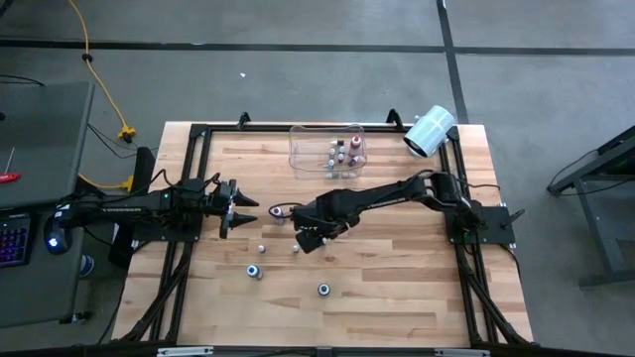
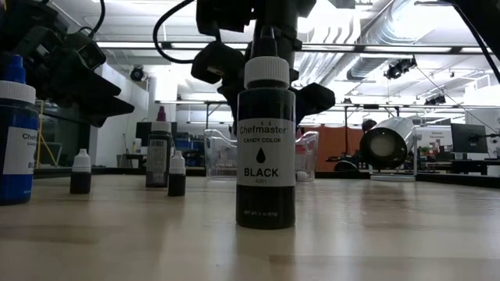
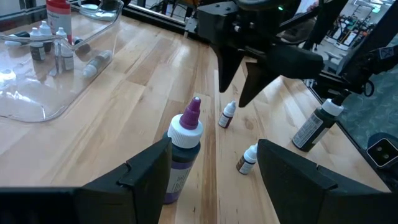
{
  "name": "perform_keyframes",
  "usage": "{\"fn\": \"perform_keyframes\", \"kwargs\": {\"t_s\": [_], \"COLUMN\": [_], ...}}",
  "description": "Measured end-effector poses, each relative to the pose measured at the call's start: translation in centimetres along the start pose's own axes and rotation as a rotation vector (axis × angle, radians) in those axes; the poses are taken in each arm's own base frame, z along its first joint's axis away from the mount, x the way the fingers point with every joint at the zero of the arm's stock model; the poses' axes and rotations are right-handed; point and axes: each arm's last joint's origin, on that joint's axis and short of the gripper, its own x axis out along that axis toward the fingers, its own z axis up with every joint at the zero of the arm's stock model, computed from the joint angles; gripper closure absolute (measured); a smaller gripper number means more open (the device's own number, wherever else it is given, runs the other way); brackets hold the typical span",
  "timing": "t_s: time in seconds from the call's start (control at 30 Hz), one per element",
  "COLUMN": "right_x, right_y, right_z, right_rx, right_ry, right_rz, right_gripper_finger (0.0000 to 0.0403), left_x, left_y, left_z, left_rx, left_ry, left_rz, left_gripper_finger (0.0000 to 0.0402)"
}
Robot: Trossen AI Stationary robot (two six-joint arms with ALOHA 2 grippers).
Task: Pick & Place food coloring
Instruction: Put the small purple food coloring into the transparent container
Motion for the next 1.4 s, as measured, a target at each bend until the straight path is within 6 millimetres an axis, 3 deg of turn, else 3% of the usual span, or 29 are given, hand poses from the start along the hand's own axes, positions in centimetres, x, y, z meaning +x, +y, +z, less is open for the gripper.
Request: {"fn": "perform_keyframes", "kwargs": {"t_s": [0.73,1.4], "right_x": [1.5,1.8], "right_y": [0.0,0.1], "right_z": [0.4,0.3], "right_rx": [-0.033,-0.042], "right_ry": [0.015,0.034], "right_rz": [-0.014,-0.006], "right_gripper_finger": [0.0181,0.0252], "left_x": [0.0,0.0], "left_y": [0.0,0.0], "left_z": [0.0,0.0], "left_rx": [0.000,0.000], "left_ry": [0.000,0.000], "left_rz": [0.000,0.000], "left_gripper_finger": [0.0167,0.0167]}}
